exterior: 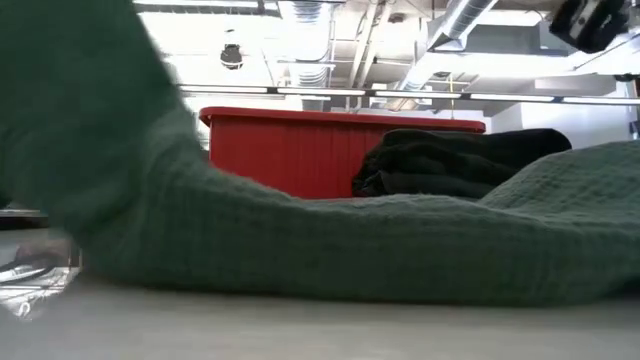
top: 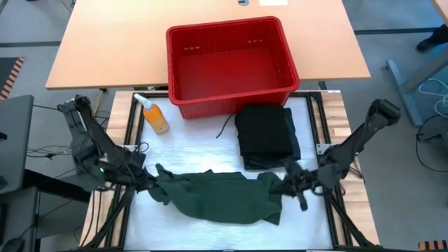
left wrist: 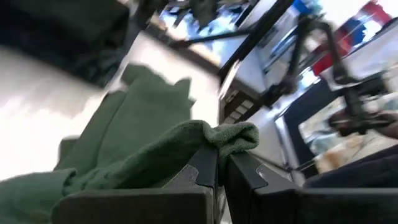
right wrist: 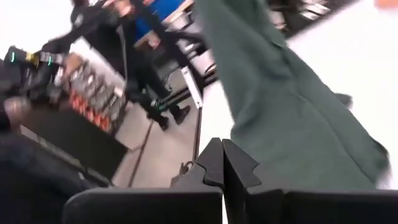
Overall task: Fold Laundry from Bin
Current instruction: Fold the green polo shirt
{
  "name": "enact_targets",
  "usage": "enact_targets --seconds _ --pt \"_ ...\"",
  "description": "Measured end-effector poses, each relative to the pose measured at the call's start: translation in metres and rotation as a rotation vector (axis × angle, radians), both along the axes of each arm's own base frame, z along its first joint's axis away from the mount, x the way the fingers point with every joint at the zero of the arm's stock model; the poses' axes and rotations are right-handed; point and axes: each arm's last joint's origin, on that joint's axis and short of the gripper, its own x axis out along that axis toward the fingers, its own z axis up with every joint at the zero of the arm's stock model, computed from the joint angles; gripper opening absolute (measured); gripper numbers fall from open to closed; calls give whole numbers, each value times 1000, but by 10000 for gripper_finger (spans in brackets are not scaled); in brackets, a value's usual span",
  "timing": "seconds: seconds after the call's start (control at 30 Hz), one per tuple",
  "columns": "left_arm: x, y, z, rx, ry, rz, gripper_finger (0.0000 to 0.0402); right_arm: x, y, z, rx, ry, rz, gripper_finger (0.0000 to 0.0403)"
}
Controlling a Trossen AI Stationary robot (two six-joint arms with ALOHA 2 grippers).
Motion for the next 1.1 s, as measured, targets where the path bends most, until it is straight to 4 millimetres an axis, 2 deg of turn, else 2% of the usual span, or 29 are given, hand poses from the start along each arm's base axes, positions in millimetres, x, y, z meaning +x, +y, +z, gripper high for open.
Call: enact_targets --seconds 0.1,0.27,0.43,0.6,0.7,0.87,1.1 --pt "-2 3 6 13 -44 -16 0 -7 -10 -4 77 102 -49 37" --pt "1 -2 -1 50 0 -40 0 -4 -13 -33 48 329 -136 105" --pt "4 -8 -9 71 59 -55 0 17 -16 -51 51 405 -196 178" --pt "4 -8 -10 73 67 -49 0 44 -15 -74 -57 447 -103 229" --pt "4 -8 -10 65 68 -45 0 58 -12 -83 -180 417 -37 238" --pt "4 -8 -10 54 71 -43 0 79 -15 -92 -282 436 -26 239" --pt "4 -8 -10 53 71 -42 0 93 -29 -117 -324 542 -54 239"
